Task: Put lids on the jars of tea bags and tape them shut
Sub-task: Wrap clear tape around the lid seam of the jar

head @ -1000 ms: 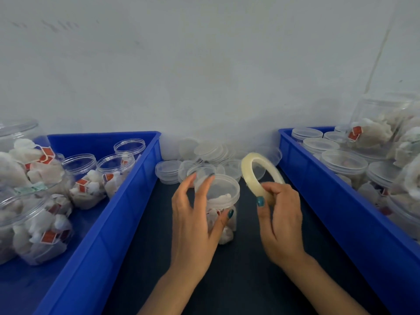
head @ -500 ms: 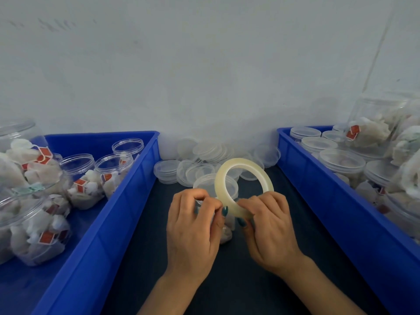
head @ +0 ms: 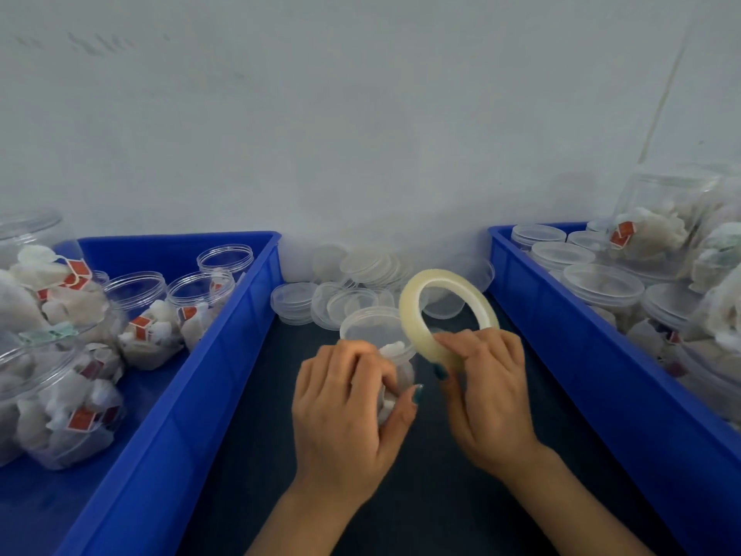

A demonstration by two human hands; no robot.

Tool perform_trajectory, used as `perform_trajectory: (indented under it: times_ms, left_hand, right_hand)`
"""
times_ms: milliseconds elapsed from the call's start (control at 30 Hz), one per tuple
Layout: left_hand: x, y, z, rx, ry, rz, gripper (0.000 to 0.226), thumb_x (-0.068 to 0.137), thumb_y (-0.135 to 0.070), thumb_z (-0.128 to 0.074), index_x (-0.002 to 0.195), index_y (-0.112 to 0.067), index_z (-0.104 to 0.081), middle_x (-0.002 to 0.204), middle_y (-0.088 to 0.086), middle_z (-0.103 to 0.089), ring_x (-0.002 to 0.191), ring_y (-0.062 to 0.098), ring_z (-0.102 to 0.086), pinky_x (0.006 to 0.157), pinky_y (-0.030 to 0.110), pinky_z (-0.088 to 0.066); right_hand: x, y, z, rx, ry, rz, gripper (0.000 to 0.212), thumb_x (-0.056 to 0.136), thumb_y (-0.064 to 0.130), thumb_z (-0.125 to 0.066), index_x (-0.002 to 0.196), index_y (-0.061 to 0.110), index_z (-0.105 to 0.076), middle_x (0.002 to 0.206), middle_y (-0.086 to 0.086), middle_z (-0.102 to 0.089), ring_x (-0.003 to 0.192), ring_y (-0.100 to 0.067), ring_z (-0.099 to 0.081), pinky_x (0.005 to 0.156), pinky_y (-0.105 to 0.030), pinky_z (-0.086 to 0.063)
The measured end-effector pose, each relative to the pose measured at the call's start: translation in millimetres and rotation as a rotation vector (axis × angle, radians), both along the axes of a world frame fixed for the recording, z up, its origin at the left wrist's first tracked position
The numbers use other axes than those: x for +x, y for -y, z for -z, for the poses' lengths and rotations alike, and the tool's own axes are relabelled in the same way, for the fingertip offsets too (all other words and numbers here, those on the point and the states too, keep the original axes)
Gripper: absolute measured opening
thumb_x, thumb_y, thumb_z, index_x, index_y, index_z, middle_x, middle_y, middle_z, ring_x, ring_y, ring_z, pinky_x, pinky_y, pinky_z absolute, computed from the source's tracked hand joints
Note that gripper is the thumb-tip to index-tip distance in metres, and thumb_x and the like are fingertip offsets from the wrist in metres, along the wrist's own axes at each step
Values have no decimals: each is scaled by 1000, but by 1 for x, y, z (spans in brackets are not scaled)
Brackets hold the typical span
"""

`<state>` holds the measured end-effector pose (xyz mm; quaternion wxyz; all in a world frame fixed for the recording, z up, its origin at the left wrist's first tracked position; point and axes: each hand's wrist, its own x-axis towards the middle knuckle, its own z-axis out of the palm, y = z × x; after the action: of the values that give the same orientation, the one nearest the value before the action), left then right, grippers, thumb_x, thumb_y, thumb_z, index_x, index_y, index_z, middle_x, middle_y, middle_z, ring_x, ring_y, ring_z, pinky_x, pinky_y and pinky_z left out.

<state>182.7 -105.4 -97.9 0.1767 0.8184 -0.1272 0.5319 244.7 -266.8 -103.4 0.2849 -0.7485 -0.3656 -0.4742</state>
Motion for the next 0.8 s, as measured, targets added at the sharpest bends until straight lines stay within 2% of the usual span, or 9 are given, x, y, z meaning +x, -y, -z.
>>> perform_trajectory:
  times_ms: [100, 233, 400, 500, 567, 667, 800]
  left_hand:
    - [1, -3, -1, -25, -47, -69, 24, 102, -46, -43, 97, -23, -50, 98, -3, -53, 85, 11, -46, 76, 21, -29]
    - [2, -3, 1, 25, -20, -113, 11, 95, -33, -54, 98, -24, -50, 98, 0, -57, 84, 14, -48, 74, 23, -31]
    - [0, 0, -2, 135, 89, -111, 10, 103, -30, -48, 97, -23, -51, 103, -3, -47, 84, 13, -45, 77, 24, -30]
    - [-1, 5, -1, 243, 206, -85, 6, 99, -26, -56, 95, -22, -52, 105, -5, -48, 86, 11, -48, 79, 26, -35]
    - [-1, 5, 0, 266, 211, -74, 8, 97, -26, -58, 93, -22, -52, 104, -5, -49, 86, 11, -49, 79, 27, -36]
    - [0, -2, 0, 156, 122, -75, 14, 96, -32, -53, 87, -21, -52, 97, -2, -53, 79, 14, -47, 74, 28, -32]
    - [-1, -6, -3, 41, 48, -71, 40, 92, -54, -49, 78, -17, -54, 86, 1, -54, 75, 15, -45, 70, 28, -29]
  right_hand:
    - [-5, -5, 1, -74, 84, -34, 20, 95, 17, -50, 115, 15, -54, 99, 7, -57, 84, -12, -53, 89, -25, -31]
    - [-7, -4, 1, -87, 101, -32, 22, 91, 14, -53, 113, 15, -54, 99, 5, -58, 84, -13, -53, 87, -28, -34]
    - [-6, -3, 0, -91, 66, -25, 25, 90, 12, -54, 114, 15, -53, 94, 0, -66, 84, -13, -53, 88, -28, -34]
    - [-6, -4, -2, -45, -14, -39, 27, 92, 12, -50, 118, 15, -53, 94, 2, -65, 84, -12, -53, 86, -25, -34]
    - [-6, -5, -3, -36, -46, -30, 27, 93, 12, -49, 119, 15, -54, 92, 3, -64, 83, -12, -53, 85, -25, -34]
    - [-6, -4, -3, -51, -33, 24, 26, 93, 14, -53, 119, 15, -54, 93, 1, -66, 86, -13, -54, 87, -25, -33]
    - [-7, -5, -4, -59, 12, 10, 25, 93, 15, -51, 118, 16, -54, 93, 2, -66, 85, -13, -54, 87, -25, -32]
